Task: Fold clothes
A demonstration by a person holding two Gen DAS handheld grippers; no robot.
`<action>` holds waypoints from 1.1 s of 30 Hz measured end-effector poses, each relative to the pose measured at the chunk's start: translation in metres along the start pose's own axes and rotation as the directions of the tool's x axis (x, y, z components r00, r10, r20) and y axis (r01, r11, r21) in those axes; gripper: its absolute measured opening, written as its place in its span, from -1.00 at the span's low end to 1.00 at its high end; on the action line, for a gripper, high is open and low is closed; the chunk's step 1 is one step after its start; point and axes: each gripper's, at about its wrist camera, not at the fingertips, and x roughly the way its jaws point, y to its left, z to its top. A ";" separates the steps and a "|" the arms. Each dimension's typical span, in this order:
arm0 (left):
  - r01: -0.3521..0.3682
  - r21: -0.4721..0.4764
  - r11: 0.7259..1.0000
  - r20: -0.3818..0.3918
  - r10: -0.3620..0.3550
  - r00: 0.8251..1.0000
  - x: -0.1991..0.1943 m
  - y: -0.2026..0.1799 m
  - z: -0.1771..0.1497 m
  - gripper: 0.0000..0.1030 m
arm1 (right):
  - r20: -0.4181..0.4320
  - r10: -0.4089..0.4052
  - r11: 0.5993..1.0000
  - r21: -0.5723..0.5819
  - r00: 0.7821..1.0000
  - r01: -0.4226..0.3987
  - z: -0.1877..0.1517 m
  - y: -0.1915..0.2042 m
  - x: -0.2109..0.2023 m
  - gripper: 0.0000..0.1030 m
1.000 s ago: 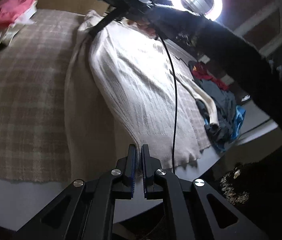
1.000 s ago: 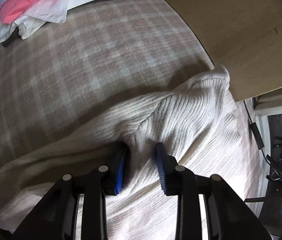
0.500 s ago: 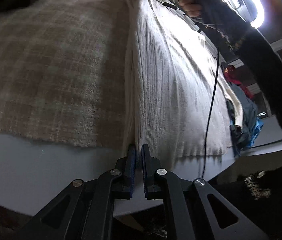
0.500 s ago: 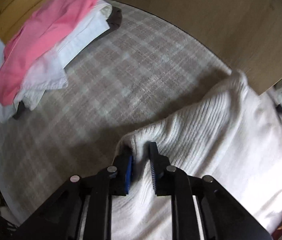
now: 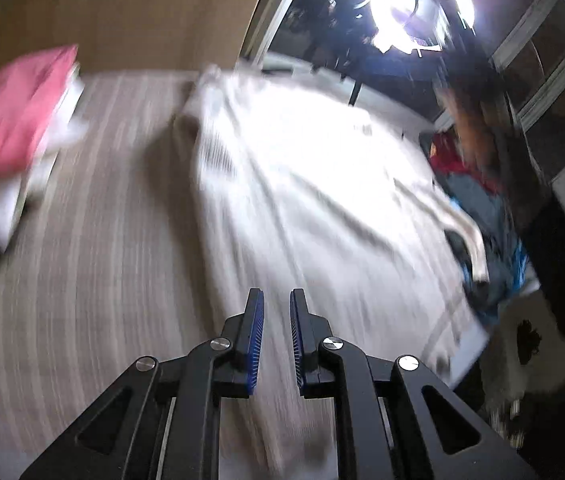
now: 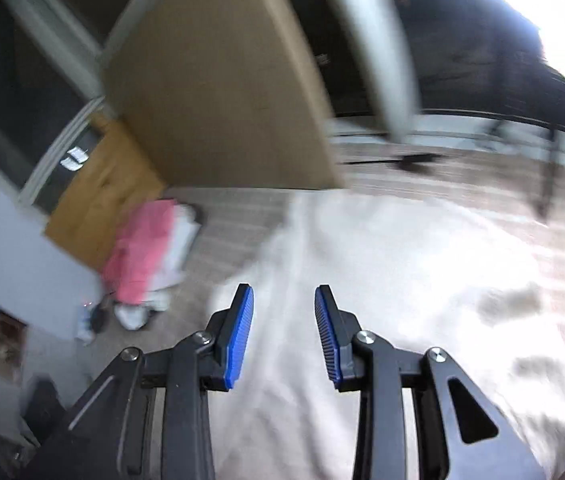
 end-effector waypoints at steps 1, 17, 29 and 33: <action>-0.017 0.014 1.000 0.016 0.017 1.000 0.011 0.002 0.019 -0.78 | -0.005 -0.024 1.000 0.005 1.000 0.024 -0.007 -0.010 -0.002 -0.41; -0.182 -0.110 0.977 -0.047 0.178 0.983 0.117 0.089 0.100 -0.97 | -0.215 0.069 0.992 -0.090 0.974 -0.090 -0.001 0.052 0.146 -0.44; -0.036 -0.152 0.988 -0.060 0.027 0.998 -0.045 0.040 -0.063 -0.16 | -0.339 -0.268 0.896 -0.431 0.902 0.104 -0.029 0.166 0.228 -0.24; -0.021 -0.156 0.988 -0.178 -0.008 0.984 -0.018 0.017 -0.121 -0.09 | -0.327 -0.304 0.890 -0.432 0.895 0.145 -0.032 0.166 0.222 -0.23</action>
